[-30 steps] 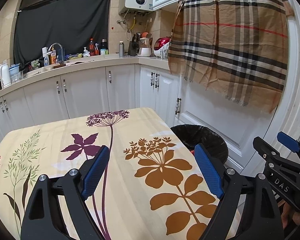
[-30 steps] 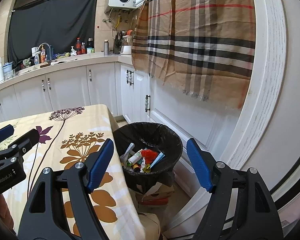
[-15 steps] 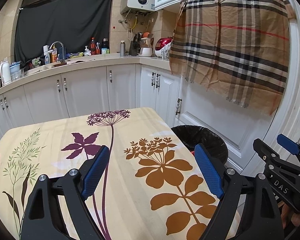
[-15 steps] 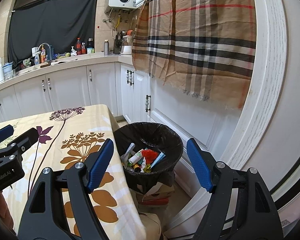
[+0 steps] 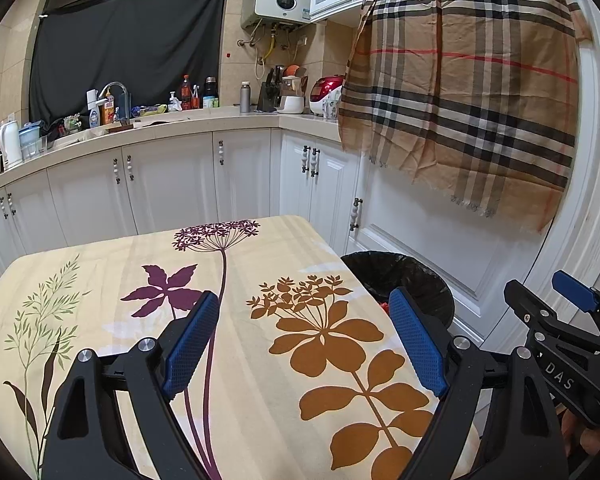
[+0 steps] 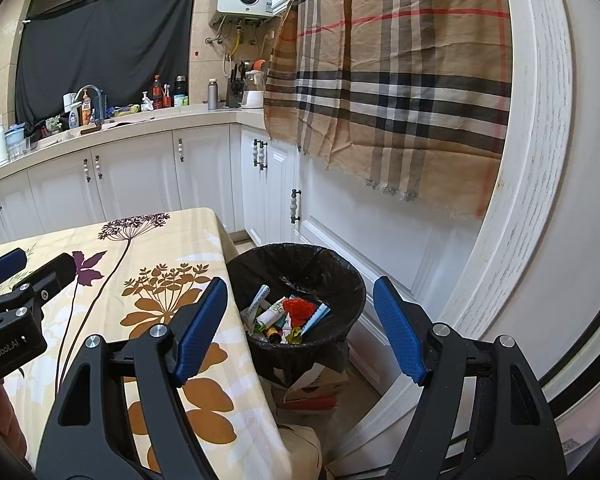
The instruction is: Collect trash
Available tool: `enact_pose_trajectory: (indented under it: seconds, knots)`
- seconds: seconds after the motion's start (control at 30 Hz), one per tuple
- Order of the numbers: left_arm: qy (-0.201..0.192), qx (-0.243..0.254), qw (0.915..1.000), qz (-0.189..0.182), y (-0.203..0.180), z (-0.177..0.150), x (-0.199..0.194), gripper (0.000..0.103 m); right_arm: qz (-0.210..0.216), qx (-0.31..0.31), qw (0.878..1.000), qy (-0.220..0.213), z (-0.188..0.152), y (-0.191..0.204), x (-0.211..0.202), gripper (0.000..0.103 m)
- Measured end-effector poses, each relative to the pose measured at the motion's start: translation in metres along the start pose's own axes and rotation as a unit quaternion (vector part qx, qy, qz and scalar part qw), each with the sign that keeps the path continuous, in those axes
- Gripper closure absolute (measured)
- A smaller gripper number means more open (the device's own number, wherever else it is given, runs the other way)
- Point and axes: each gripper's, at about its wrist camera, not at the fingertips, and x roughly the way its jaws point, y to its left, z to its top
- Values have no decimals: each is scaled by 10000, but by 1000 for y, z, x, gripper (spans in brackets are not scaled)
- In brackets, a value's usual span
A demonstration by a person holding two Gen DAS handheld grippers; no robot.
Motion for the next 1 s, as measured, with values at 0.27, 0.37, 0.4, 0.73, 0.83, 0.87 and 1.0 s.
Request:
enact_pose_trajectory:
  seconds: [0.27, 0.37, 0.4, 0.73, 0.83, 0.87, 1.0]
  knots:
    - [1, 3, 10000, -6, 0, 0, 0, 19, 2, -3, 10000, 5, 0, 0, 0, 30]
    - [-12, 2, 10000, -1, 1, 0, -1, 19, 0, -1, 10000, -10, 0, 0, -1, 30]
    - [-10, -3, 10000, -3, 1, 0, 0, 19, 1, 1, 10000, -12, 0, 0, -1, 30]
    - [-17, -6, 10000, 13, 1, 1, -1, 19, 1, -3, 10000, -9, 0, 1, -2, 30]
    - [-14, -16, 10000, 6, 1, 1, -1, 19, 2, 5, 10000, -10, 0, 1, -2, 30]
    - [-16, -15, 10000, 4, 1, 1, -1, 19, 2, 9, 10000, -9, 0, 1, -2, 30]
    - [-17, -16, 10000, -3, 1, 1, -2, 19, 4, 3, 10000, -5, 0, 1, -2, 30]
